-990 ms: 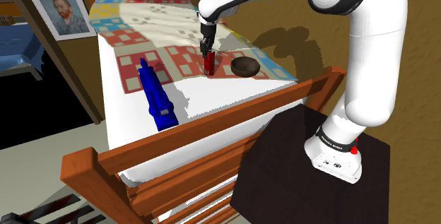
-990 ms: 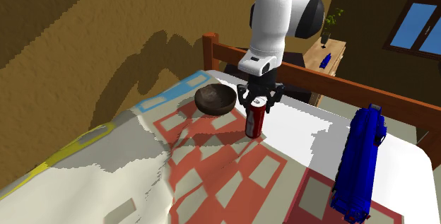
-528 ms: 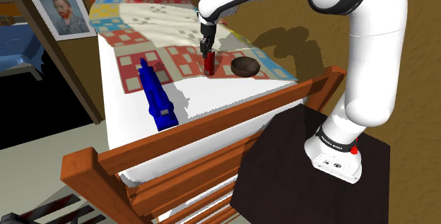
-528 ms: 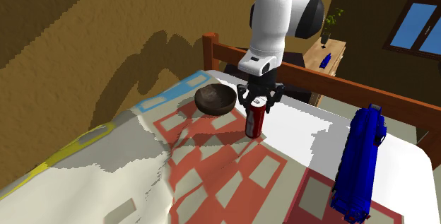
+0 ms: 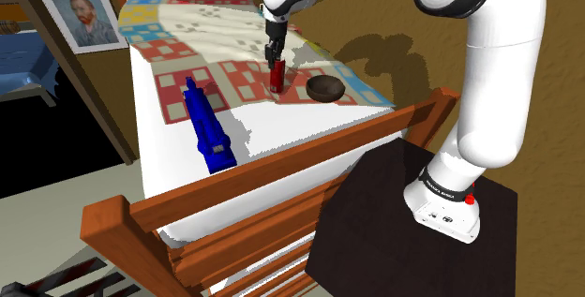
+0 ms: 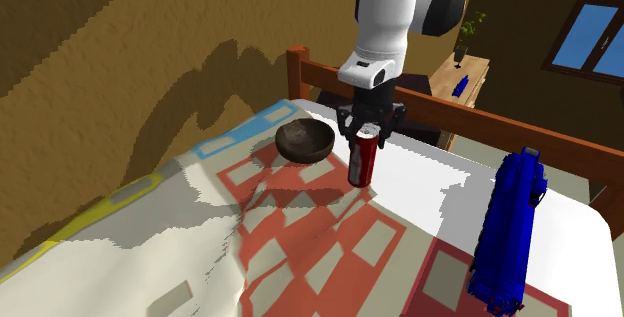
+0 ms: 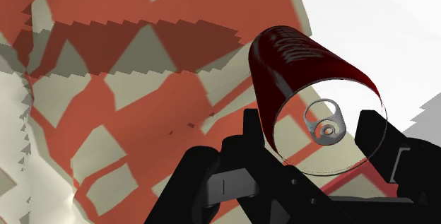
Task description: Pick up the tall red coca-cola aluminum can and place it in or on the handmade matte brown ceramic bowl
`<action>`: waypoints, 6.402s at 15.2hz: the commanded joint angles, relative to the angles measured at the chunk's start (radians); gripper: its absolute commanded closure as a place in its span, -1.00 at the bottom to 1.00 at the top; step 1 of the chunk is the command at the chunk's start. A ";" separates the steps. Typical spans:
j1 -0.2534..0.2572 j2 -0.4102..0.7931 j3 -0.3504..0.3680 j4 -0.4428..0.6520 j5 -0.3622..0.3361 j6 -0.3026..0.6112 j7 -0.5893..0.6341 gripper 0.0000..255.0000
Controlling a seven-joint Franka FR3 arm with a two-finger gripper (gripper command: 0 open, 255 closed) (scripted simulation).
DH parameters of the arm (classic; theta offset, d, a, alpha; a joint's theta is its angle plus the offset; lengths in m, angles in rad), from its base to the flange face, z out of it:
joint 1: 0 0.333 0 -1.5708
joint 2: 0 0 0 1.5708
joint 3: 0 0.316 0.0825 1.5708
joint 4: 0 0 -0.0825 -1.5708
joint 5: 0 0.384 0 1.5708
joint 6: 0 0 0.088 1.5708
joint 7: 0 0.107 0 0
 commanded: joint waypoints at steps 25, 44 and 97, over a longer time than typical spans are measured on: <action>-0.106 -0.276 -0.066 -0.099 0.002 -0.180 -0.170 1.00; -0.182 -0.441 -0.133 -0.389 -0.022 -0.048 -0.331 -1.00; -0.343 -0.710 -0.279 -1.253 -0.315 0.662 -0.610 1.00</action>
